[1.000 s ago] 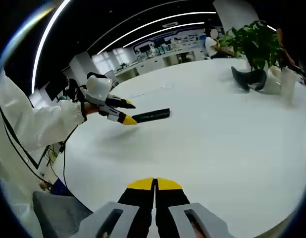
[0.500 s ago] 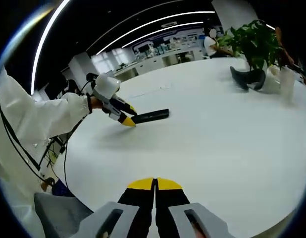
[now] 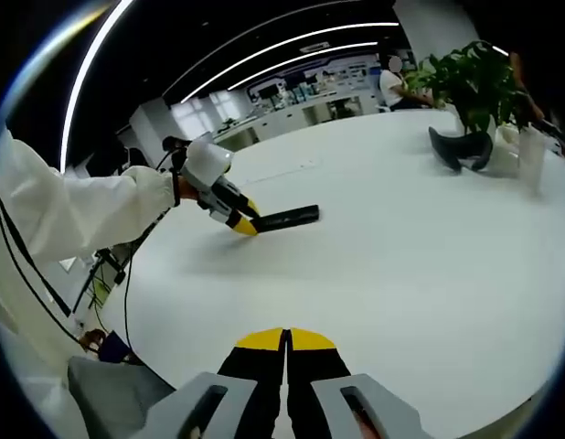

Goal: Press the specified remote control buttons in sequence, fully releasing each button before pressing the next.

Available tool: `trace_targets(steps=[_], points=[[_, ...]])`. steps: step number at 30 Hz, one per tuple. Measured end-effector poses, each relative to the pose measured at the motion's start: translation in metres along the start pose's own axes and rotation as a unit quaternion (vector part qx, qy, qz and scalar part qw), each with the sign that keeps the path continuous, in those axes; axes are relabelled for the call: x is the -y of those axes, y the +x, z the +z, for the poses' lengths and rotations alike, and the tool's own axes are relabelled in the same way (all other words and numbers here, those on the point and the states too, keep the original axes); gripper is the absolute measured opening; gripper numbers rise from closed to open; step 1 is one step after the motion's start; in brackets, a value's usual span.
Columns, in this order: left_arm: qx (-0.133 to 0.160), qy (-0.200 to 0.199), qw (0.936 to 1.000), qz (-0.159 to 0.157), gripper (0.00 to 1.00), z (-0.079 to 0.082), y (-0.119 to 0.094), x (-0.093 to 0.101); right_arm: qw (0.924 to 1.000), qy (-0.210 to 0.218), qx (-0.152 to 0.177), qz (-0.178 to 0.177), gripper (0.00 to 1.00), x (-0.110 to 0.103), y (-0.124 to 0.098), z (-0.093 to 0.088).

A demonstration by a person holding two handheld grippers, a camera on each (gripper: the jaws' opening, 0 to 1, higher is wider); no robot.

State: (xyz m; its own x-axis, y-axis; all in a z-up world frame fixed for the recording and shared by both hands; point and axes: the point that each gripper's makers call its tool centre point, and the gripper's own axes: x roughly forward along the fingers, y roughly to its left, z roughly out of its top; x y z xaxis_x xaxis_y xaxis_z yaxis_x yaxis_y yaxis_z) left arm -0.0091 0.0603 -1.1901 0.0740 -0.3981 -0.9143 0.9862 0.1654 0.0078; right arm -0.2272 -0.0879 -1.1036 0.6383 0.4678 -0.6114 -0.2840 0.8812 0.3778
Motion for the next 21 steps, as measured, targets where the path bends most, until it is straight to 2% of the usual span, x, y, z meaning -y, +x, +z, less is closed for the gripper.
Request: trace_targets(steps=[9,14,18,19,20,21], points=[[-0.007,0.016,0.9998,-0.005,0.22,-0.002,0.000,0.005,0.9998,0.006,0.016,0.011,0.00,-0.009,-0.007,0.008],[-0.009,0.014,0.9998,-0.004,0.22,-0.003,0.001,0.008,0.9996,-0.010,0.025,0.007,0.00,-0.013,-0.009,0.013],[-0.015,0.007,0.9999,0.002,0.22,-0.003,0.002,0.014,0.9992,-0.028,0.026,0.009,0.00,-0.017,-0.011,0.014],[-0.016,-0.001,0.9998,0.006,0.22,-0.004,0.002,0.015,0.9992,-0.031,0.024,0.008,0.00,-0.017,-0.010,0.013],[-0.016,-0.025,0.9995,0.011,0.22,-0.004,0.002,0.017,0.9992,-0.034,0.022,0.008,0.00,-0.018,-0.011,0.012],[-0.015,-0.018,0.9997,0.011,0.22,-0.004,0.002,0.019,0.9992,-0.033,0.022,0.008,0.00,-0.018,-0.012,0.013]])
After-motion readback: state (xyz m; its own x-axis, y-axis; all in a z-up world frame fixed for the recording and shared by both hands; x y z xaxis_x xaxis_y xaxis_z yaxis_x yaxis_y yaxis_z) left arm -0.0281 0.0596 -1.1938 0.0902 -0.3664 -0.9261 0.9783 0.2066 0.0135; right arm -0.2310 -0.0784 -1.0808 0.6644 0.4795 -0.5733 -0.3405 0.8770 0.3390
